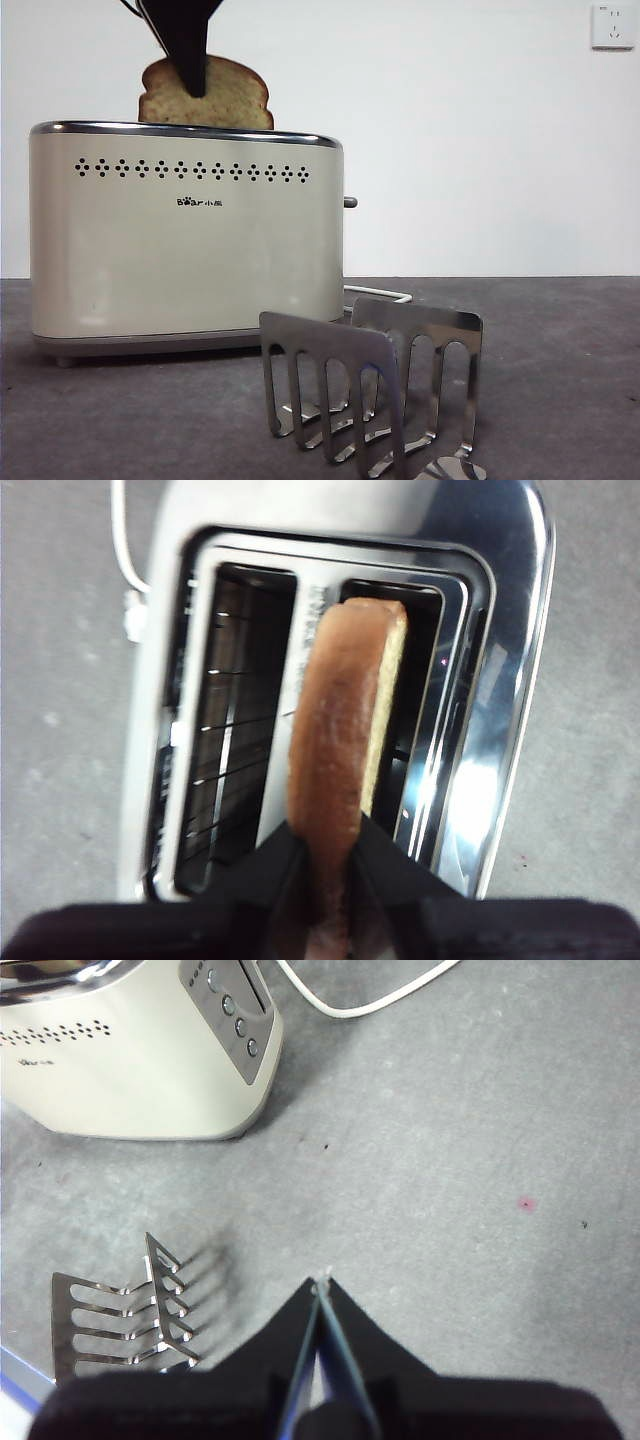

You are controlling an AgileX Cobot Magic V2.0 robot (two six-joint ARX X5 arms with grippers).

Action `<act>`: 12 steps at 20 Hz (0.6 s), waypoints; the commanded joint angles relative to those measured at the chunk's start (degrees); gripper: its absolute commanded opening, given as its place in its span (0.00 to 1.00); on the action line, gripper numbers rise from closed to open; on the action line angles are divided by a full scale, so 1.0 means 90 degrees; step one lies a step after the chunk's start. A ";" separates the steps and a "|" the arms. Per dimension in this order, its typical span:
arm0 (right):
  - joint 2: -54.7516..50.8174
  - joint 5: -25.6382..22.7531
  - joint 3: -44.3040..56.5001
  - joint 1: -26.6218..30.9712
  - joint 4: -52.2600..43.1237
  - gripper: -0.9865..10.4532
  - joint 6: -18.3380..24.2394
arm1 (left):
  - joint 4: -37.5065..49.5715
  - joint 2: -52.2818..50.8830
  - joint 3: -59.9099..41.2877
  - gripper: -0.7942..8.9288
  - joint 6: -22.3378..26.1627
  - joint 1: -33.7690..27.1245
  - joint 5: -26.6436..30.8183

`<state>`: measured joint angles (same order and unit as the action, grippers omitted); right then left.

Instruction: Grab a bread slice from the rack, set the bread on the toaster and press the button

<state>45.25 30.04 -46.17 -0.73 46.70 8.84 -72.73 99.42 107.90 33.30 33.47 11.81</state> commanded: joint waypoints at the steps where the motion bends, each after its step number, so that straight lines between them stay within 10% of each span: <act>1: 0.0000 0.0022 -0.0036 0.0000 -0.0017 0.09 0.0046 | 0.0022 0.0153 -0.0027 0.07 0.0044 -0.0029 -0.0034; 12: 0.0000 0.0022 -0.0036 0.0000 -0.0100 0.09 -0.0034 | -0.0097 -0.0177 -0.0027 0.38 -0.0182 0.0019 0.0022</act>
<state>45.25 30.02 -46.17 -0.73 46.24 8.60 -73.49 98.98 107.90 32.67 33.41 11.86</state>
